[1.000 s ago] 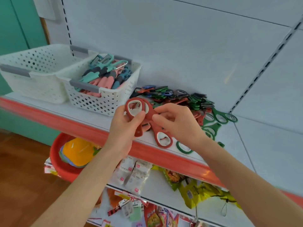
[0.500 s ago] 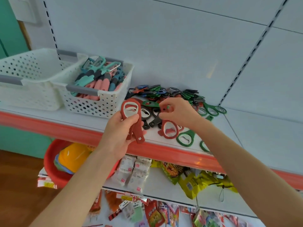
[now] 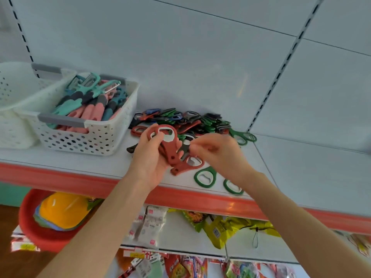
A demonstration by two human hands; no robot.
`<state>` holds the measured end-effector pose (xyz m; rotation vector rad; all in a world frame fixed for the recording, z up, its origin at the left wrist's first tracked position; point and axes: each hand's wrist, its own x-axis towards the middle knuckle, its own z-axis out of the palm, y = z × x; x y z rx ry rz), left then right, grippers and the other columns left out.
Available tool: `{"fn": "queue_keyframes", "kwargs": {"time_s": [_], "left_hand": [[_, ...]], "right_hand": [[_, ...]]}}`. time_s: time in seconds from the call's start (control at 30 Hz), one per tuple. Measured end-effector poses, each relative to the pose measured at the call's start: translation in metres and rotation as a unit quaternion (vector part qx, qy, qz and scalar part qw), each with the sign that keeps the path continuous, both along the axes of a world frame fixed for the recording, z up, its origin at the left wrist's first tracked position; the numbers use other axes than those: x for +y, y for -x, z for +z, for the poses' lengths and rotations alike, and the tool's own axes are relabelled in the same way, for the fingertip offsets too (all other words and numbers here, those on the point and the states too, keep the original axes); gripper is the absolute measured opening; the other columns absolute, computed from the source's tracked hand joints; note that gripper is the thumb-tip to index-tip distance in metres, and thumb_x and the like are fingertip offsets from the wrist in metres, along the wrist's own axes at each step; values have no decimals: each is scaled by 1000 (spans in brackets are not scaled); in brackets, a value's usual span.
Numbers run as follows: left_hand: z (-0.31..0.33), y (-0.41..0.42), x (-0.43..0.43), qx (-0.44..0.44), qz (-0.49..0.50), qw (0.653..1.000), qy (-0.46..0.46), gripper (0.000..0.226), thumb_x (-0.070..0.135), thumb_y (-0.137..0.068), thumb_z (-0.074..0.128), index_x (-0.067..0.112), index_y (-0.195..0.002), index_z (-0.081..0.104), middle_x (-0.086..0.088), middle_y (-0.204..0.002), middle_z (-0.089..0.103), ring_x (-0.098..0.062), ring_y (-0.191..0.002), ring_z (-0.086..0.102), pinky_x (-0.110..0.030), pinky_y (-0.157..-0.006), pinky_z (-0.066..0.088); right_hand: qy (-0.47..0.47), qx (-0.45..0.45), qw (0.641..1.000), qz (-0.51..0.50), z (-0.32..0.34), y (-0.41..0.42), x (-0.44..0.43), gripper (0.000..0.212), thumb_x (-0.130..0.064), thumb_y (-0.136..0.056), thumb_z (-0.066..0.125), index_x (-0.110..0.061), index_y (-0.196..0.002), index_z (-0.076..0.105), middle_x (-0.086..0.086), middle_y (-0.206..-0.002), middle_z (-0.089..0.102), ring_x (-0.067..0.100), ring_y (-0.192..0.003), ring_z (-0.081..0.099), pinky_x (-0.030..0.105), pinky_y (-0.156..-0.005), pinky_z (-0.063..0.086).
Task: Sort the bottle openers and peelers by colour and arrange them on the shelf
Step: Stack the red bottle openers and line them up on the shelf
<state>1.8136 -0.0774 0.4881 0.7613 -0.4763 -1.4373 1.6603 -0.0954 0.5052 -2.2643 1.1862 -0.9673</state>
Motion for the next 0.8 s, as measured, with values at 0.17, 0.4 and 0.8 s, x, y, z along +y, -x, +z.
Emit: {"fn": "queue_keyframes", "kwargs": {"time_s": [0.17, 0.4, 0.8], "left_hand": [[2, 0, -6, -23, 4, 1000, -15, 30, 10, -96, 37, 12, -125, 45, -19, -94, 61, -21, -65, 62, -36, -67, 50], [-1, 4, -15, -75, 2, 997, -13, 35, 2, -94, 38, 18, -125, 45, -15, -91, 61, -22, -73, 61, -39, -72, 51], [-2, 24, -24, -70, 27, 997, 10, 32, -2, -92, 44, 22, -112, 49, -17, -82, 62, -20, -67, 66, -33, -59, 57]], "right_hand": [[-91, 228, 954, -172, -11, -10, -39, 45, -46, -83, 60, -10, -110, 52, 3, -94, 62, 23, -89, 59, 32, -73, 47], [-165, 108, 967, -161, 3, 27, -48, 24, -12, -80, 65, -2, -102, 61, 9, -79, 66, 15, -57, 60, 31, -63, 52], [-77, 81, 986, -127, 8, 18, -51, 25, -23, -88, 57, -10, -67, 58, -1, -56, 54, 12, -51, 49, 22, -50, 42]]}}
